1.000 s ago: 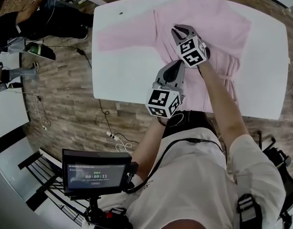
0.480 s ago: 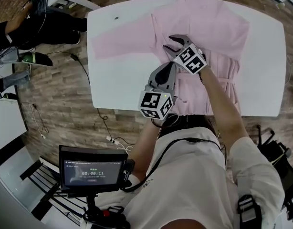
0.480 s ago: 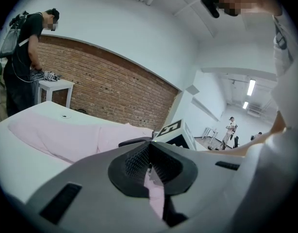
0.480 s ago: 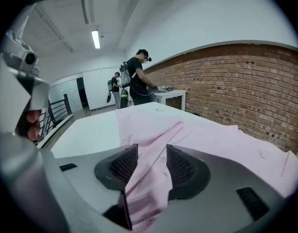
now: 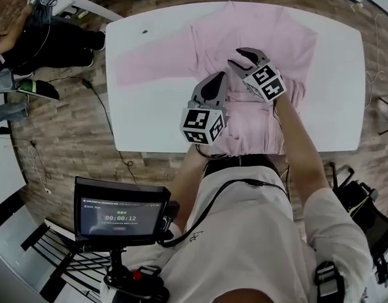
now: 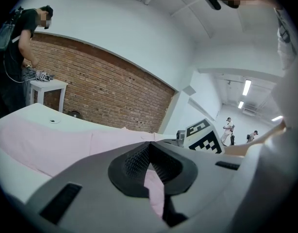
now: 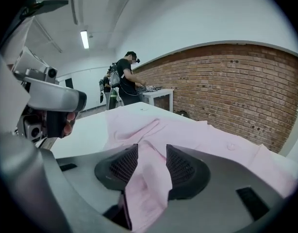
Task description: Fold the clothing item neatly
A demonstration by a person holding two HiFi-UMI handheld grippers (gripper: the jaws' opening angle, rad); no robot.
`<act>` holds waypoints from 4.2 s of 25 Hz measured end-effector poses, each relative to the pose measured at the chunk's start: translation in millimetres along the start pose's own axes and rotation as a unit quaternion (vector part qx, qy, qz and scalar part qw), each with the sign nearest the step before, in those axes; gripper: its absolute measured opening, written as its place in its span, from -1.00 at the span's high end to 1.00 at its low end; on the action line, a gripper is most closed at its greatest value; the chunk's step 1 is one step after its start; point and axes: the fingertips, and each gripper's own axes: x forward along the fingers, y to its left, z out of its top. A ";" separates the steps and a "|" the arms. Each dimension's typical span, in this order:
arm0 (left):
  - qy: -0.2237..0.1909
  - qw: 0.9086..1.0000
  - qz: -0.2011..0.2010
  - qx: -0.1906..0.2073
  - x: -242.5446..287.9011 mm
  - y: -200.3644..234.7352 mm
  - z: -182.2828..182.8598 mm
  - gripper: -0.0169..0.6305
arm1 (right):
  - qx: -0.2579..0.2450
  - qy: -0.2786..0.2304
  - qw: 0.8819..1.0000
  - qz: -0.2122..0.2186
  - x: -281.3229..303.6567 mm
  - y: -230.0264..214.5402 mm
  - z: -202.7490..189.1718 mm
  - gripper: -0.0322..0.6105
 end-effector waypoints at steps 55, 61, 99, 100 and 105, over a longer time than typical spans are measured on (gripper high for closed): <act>0.055 0.997 -0.002 0.062 98.0 31.2 -17.9 0.94 | 0.066 0.013 0.988 -0.142 -94.8 -126.8 -46.4 0.53; 0.082 0.993 0.040 0.076 134.3 45.3 -32.5 0.94 | 0.115 0.031 0.968 -0.220 -150.6 -211.4 -115.1 0.71; 0.153 0.979 0.096 0.092 137.1 29.6 -77.8 0.94 | 0.084 0.063 0.991 -0.078 -199.5 -132.2 -166.6 0.89; 0.152 0.979 0.097 0.092 137.3 30.0 -77.3 0.94 | 0.078 0.068 0.992 -0.067 -192.8 -126.5 -165.3 0.89; 0.140 0.983 0.096 0.074 138.2 30.5 -75.3 0.94 | 0.039 0.130 0.989 -0.059 -187.6 -110.9 -191.9 0.89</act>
